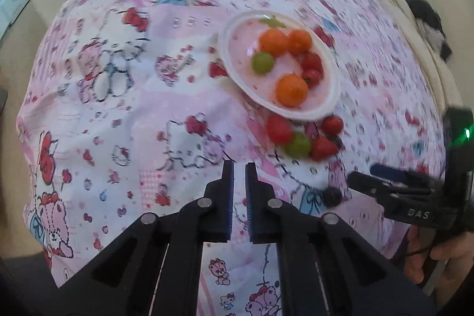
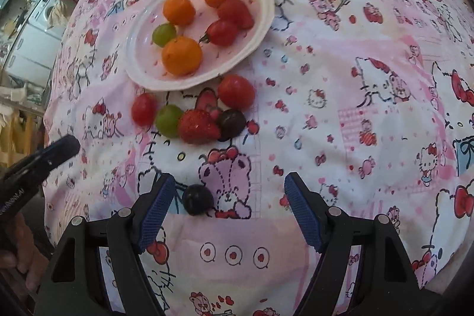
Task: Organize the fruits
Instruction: 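Carry the red tomato and dark plum over the white plate with both tools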
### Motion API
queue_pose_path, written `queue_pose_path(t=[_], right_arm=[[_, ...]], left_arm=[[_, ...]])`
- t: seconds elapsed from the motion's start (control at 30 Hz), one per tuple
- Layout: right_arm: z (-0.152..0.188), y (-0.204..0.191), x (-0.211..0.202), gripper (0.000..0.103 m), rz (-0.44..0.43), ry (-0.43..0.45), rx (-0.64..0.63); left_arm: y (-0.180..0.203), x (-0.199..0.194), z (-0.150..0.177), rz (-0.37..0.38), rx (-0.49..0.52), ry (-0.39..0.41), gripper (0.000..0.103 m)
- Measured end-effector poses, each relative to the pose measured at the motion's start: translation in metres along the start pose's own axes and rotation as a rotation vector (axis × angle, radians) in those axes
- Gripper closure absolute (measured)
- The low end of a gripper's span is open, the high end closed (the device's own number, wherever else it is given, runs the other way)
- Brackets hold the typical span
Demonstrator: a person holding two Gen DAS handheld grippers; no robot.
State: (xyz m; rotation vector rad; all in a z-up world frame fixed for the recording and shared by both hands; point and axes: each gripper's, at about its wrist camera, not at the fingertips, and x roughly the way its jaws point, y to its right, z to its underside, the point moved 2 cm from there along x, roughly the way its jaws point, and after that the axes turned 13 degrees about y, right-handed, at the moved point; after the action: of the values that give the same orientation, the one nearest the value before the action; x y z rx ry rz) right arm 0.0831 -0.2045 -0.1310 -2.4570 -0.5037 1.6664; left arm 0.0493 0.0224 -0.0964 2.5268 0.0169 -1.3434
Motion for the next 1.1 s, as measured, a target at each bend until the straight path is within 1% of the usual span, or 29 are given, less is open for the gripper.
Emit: queue_pose_path(t=[0.07, 0.17, 0.23, 0.27, 0.3, 0.33, 0.37, 0.43, 0.5, 0.53, 0.57, 0.6, 0.63, 0.7, 0.8, 0.87, 0.93, 1.03, 1.1], right_arm=[[-0.004, 0.01, -0.007, 0.024, 0.009, 0.028, 0.044], [-0.007, 0.021, -0.014, 0.024, -0.009, 0.049, 0.111], [-0.008, 0.024, -0.012, 0.025, -0.033, 0.034, 0.135], [-0.007, 0.023, -0.009, 0.027, -0.049, 0.015, 0.132], [-0.006, 0.02, -0.006, 0.036, -0.059, 0.001, 0.124], [-0.003, 0.013, -0.002, 0.042, -0.08, -0.024, 0.105], [-0.001, 0.008, 0.001, 0.044, -0.093, -0.04, 0.085], [0.006, -0.011, 0.011, 0.053, -0.111, -0.085, 0.006], [0.013, -0.025, 0.02, 0.058, -0.087, -0.117, -0.073], [0.017, -0.03, 0.025, 0.063, -0.058, -0.127, -0.112], [0.019, -0.034, 0.029, 0.064, -0.033, -0.124, -0.152], [0.019, -0.037, 0.029, 0.073, -0.026, -0.117, -0.174], [0.018, -0.04, 0.028, 0.078, -0.028, -0.107, -0.188], [0.015, -0.039, 0.022, 0.078, -0.051, -0.091, -0.177], [0.009, -0.029, 0.009, 0.078, -0.09, -0.062, -0.113], [0.005, -0.024, 0.0, 0.078, -0.096, -0.031, -0.096], [0.001, -0.017, -0.007, 0.078, -0.104, -0.007, -0.065], [-0.003, -0.011, -0.012, 0.078, -0.108, 0.02, -0.032], [-0.005, -0.008, -0.015, 0.078, -0.11, 0.032, -0.02]], left_arm=[[-0.015, -0.003, -0.007, -0.023, -0.074, 0.027, 0.097], [-0.03, 0.0, -0.012, -0.064, -0.127, 0.027, 0.093], [-0.034, 0.004, -0.01, -0.069, -0.144, 0.015, 0.081], [-0.033, 0.006, -0.009, -0.07, -0.148, 0.007, 0.079], [-0.032, 0.008, -0.008, -0.068, -0.147, 0.003, 0.078], [-0.027, 0.009, -0.007, -0.063, -0.133, -0.003, 0.077], [-0.024, 0.011, -0.007, -0.062, -0.12, -0.005, 0.077], [-0.016, 0.011, -0.008, -0.058, -0.089, 0.0, 0.077], [-0.01, 0.013, -0.006, -0.057, -0.058, 0.003, 0.077], [-0.01, 0.013, -0.007, -0.058, -0.054, 0.001, 0.077], [-0.009, 0.015, -0.006, -0.059, -0.053, -0.004, 0.077], [-0.01, 0.017, -0.005, -0.057, -0.058, -0.009, 0.077], [-0.009, 0.019, -0.005, -0.054, -0.064, -0.015, 0.077], [-0.005, 0.026, -0.006, -0.049, -0.068, -0.026, 0.077], [0.007, 0.04, -0.011, -0.031, -0.066, -0.042, 0.077], [0.016, 0.053, -0.015, -0.022, -0.091, -0.053, 0.077], [0.023, 0.066, -0.015, -0.016, -0.117, -0.082, 0.077], [0.032, 0.086, -0.013, -0.027, -0.138, -0.12, 0.077], [0.034, 0.093, -0.012, -0.045, -0.152, -0.116, 0.076]])
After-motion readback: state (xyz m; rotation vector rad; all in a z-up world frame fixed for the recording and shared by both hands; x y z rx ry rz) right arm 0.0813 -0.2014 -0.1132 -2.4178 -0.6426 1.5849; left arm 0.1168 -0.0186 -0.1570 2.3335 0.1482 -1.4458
